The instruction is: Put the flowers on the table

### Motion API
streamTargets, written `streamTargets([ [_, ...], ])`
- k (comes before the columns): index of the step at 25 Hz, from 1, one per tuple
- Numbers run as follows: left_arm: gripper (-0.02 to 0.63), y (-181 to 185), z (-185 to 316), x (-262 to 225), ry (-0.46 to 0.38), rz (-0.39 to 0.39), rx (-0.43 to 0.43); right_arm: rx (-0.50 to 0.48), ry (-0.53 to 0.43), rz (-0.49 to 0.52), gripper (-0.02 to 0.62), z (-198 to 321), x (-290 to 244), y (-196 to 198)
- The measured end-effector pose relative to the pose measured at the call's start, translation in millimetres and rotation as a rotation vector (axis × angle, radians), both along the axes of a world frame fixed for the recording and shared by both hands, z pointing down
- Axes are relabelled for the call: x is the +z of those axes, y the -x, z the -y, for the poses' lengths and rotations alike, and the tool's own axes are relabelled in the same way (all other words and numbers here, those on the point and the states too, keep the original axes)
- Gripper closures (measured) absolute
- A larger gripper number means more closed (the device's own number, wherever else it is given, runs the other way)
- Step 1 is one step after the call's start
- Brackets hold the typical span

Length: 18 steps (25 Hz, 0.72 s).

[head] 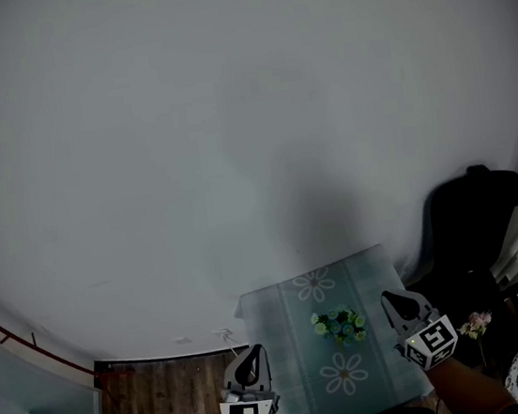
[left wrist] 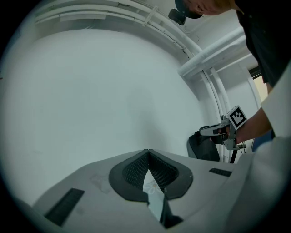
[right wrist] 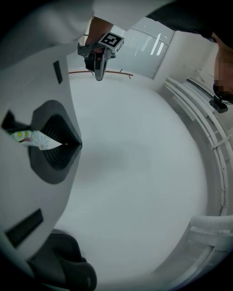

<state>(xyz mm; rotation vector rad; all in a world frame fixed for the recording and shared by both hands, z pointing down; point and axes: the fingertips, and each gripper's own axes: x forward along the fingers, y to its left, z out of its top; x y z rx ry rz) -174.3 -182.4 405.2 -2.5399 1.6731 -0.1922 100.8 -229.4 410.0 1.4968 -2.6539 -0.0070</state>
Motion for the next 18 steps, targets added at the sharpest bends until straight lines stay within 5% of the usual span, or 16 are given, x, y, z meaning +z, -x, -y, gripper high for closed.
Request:
streamTargets([
  [18,0.601,2.8,-2.9,-4.8,-0.018,-0.019,-0.005,0.012,-0.023,-0.003,0.577,-3.4,-4.8,3.7],
])
